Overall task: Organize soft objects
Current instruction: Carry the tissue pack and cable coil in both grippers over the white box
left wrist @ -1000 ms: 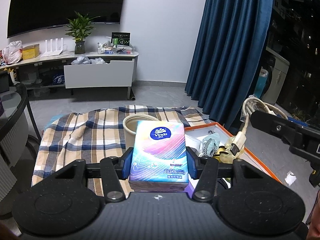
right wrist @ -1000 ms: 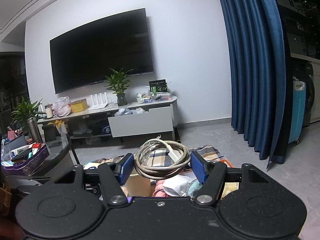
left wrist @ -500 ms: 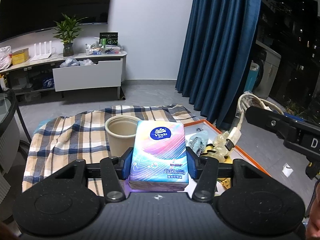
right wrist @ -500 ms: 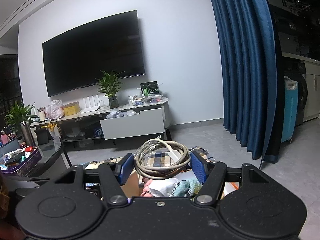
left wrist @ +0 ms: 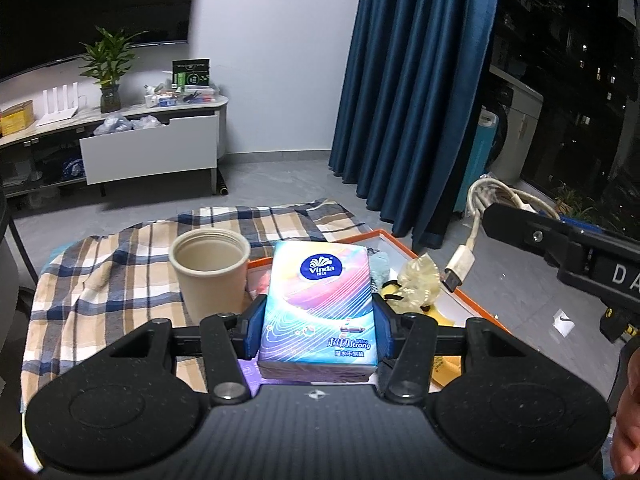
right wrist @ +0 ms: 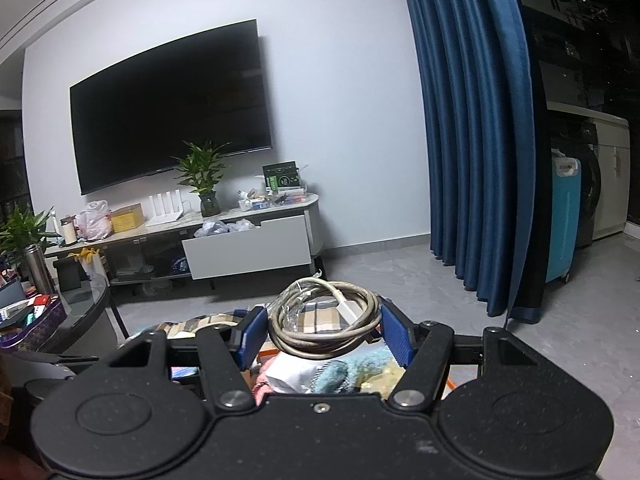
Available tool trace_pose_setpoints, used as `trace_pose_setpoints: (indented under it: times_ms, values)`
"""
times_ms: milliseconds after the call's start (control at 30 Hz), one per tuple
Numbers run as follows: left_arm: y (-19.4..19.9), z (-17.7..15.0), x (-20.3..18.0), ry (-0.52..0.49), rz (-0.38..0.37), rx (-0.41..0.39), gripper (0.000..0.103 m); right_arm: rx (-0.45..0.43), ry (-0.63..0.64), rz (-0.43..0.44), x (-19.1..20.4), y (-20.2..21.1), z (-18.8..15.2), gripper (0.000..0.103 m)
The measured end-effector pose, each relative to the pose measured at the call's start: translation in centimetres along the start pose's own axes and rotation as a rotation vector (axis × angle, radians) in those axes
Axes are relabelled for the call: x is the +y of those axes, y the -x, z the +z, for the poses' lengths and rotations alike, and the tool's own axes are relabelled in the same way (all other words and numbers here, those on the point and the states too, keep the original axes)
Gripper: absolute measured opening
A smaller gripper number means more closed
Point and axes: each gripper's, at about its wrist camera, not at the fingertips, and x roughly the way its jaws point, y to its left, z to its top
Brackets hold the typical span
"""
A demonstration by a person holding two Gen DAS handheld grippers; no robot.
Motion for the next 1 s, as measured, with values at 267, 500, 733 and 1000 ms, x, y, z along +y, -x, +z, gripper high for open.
trace_pose_setpoints:
  times_ms: [267,500,733,1000]
  values:
    - [-0.9,0.2,-0.6,-0.009,-0.027,0.019,0.053,0.004,-0.009,-0.026,-1.1,-0.4,0.0,0.075]
    - [-1.7,0.4,-1.2,-0.019,-0.046,0.033,0.053,0.008,-0.017,-0.04,-1.9,-1.1,0.2,0.075]
    - [-2.4,0.5,-1.8,-0.031,-0.063,0.052,0.053,0.012,-0.018,-0.046,-1.9,-2.1,0.4,0.075]
    - [-3.3,0.8,-2.5,-0.044,-0.078,0.063,0.053,0.016,-0.02,-0.047,-2.2,-2.7,0.4,0.075]
